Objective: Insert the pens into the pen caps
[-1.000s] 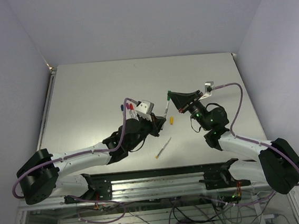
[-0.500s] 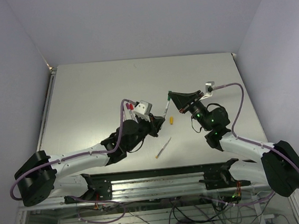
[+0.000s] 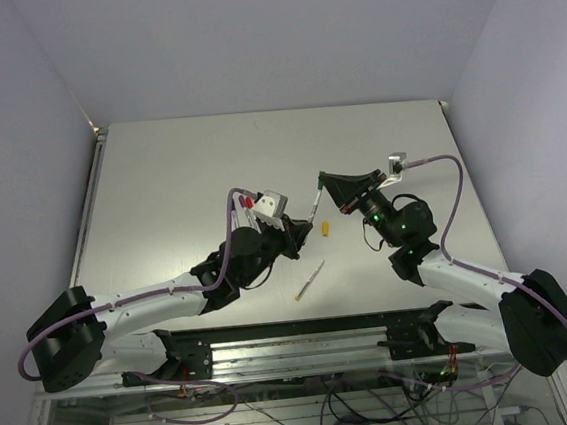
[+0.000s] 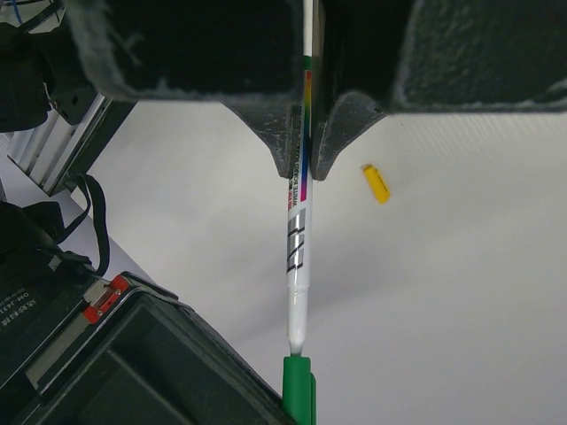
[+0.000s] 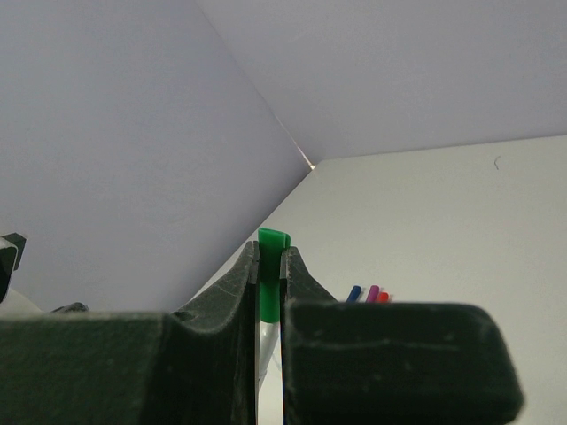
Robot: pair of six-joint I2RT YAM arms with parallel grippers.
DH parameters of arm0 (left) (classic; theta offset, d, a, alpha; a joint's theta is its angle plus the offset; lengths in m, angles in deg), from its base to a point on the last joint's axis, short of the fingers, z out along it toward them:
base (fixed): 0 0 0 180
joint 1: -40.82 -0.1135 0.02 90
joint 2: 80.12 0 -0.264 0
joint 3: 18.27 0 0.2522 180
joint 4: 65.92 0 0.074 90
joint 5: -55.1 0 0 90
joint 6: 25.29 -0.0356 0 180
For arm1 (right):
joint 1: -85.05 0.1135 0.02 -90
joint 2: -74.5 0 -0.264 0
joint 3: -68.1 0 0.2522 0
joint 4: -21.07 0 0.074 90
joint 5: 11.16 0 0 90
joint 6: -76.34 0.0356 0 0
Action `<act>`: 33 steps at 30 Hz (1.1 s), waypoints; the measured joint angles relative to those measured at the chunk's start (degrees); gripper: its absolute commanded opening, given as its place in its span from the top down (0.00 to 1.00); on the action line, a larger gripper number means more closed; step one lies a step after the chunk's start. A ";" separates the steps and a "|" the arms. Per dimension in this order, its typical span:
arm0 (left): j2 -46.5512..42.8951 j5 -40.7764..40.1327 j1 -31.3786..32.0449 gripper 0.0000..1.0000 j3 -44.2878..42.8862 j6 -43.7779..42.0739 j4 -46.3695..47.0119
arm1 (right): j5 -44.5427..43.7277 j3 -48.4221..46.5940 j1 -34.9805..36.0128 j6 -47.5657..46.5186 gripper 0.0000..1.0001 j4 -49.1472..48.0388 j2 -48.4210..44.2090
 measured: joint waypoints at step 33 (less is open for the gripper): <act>0.31 -2.58 0.00 0.93 2.14 0.98 5.49 | 3.89 -0.74 0.28 3.74 1.00 -0.85 1.88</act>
